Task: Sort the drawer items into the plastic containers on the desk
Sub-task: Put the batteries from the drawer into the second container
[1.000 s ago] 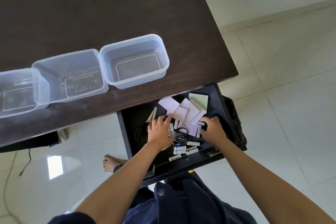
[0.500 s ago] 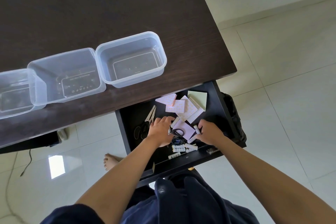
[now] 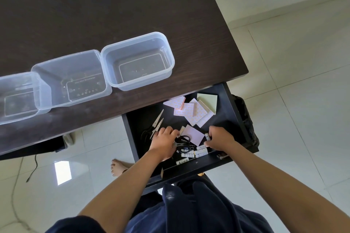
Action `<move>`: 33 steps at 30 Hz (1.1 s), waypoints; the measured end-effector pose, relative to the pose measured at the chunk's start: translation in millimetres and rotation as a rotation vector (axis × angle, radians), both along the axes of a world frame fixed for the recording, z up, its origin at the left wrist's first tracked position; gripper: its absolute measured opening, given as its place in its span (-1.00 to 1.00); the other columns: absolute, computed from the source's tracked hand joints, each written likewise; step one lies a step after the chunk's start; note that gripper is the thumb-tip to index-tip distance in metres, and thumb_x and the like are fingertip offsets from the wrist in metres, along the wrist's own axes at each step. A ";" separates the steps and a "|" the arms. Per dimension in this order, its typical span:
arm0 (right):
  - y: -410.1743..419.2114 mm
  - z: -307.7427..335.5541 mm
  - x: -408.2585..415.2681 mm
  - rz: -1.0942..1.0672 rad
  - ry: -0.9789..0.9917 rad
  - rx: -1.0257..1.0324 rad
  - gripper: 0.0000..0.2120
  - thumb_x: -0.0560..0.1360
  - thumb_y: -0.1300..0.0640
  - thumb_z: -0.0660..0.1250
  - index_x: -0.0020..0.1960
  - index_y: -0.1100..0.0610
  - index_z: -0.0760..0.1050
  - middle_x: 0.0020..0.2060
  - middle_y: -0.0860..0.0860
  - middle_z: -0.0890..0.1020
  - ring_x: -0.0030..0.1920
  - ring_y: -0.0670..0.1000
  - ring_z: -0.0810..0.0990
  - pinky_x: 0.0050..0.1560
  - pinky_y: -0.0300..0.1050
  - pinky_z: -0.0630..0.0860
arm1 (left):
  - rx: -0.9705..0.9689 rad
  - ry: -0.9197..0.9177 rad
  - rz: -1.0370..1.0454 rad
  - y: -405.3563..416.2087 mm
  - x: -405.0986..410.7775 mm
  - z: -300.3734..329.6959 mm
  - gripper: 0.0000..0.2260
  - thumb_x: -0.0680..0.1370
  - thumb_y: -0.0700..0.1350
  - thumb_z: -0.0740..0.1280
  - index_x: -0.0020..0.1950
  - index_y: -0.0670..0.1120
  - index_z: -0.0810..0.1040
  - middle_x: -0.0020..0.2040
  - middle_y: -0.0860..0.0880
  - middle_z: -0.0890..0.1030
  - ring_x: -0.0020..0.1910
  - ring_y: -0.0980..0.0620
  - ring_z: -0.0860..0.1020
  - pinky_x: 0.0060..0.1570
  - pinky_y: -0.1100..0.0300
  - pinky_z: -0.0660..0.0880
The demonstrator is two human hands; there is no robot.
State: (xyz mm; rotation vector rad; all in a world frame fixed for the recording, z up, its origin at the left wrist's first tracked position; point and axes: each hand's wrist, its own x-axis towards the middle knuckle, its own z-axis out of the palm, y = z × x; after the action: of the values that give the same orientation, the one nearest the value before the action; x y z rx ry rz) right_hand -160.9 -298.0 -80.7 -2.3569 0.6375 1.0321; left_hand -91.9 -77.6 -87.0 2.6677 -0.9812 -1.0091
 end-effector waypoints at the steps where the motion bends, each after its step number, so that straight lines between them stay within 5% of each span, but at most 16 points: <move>1: 0.0 -0.4 -0.4 -0.001 -0.002 0.000 -0.72 0.40 0.06 0.42 -0.20 0.11 0.30 -0.29 -0.01 0.46 -0.21 0.06 0.48 -0.38 -0.15 0.30 | -0.039 -0.005 0.014 3.4 0.2 -0.4 -0.64 0.50 -0.06 0.31 0.28 0.02 0.38 0.28 -0.01 0.35 0.28 -0.07 0.33 0.29 0.02 0.30; 9: 0.5 0.1 -0.9 0.017 -0.030 -0.008 -0.76 0.45 0.09 0.37 -0.16 0.15 0.32 -0.27 0.02 0.47 -0.20 0.07 0.48 -0.37 -0.14 0.30 | -0.162 -0.004 0.154 15.4 8.1 1.1 -0.89 0.54 -0.11 0.27 0.03 -0.08 0.50 0.17 -0.01 0.42 0.19 -0.03 0.41 0.14 0.06 0.44; 13: 1.2 1.8 -1.5 0.018 -0.049 0.001 -0.78 0.47 0.09 0.36 -0.16 0.15 0.33 -0.33 -0.01 0.44 -0.22 0.06 0.48 -0.35 -0.15 0.32 | -0.199 -0.080 0.401 13.9 17.0 5.8 -0.91 0.54 -0.12 0.27 -0.01 -0.10 0.51 0.09 -0.06 0.50 0.11 -0.07 0.46 0.11 -0.01 0.46; 19: -0.8 0.8 -3.5 0.035 -0.045 0.000 -0.75 0.48 0.07 0.33 -0.24 0.13 0.31 -0.40 -0.03 0.40 -0.25 0.06 0.48 -0.43 -0.17 0.26 | -0.182 -0.128 0.729 17.6 30.8 6.8 -0.67 0.52 -0.22 0.25 0.28 -0.18 0.37 0.23 -0.22 0.37 0.21 -0.22 0.38 0.09 -0.08 0.45; 25: 8.2 1.2 -0.9 0.023 -0.206 -0.103 -0.76 0.44 0.03 0.32 -0.03 0.18 0.41 -0.08 0.08 0.50 -0.06 0.11 0.50 -0.14 -0.03 0.47 | -0.185 -0.125 0.409 18.1 8.4 8.7 -0.61 0.51 -0.11 0.28 0.34 -0.10 0.39 0.32 -0.07 0.36 0.30 -0.10 0.32 0.22 -0.03 0.42; 33: 33.0 -2.4 8.0 0.019 -0.138 -0.206 -0.44 0.27 -0.11 0.47 0.10 0.16 0.37 0.07 0.10 0.44 0.09 0.15 0.46 0.05 0.05 0.42 | 0.025 0.135 -0.033 5.9 -7.7 2.9 -0.34 0.55 -0.06 0.25 0.54 0.08 -0.05 0.55 0.14 0.01 0.52 0.00 0.02 0.51 -0.10 0.01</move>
State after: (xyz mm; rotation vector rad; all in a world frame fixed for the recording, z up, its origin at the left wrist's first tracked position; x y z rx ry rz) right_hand -152.9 -265.0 -83.1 -2.5895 0.6993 0.8374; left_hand -99.6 -71.7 -84.1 2.5711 -0.9935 -1.1983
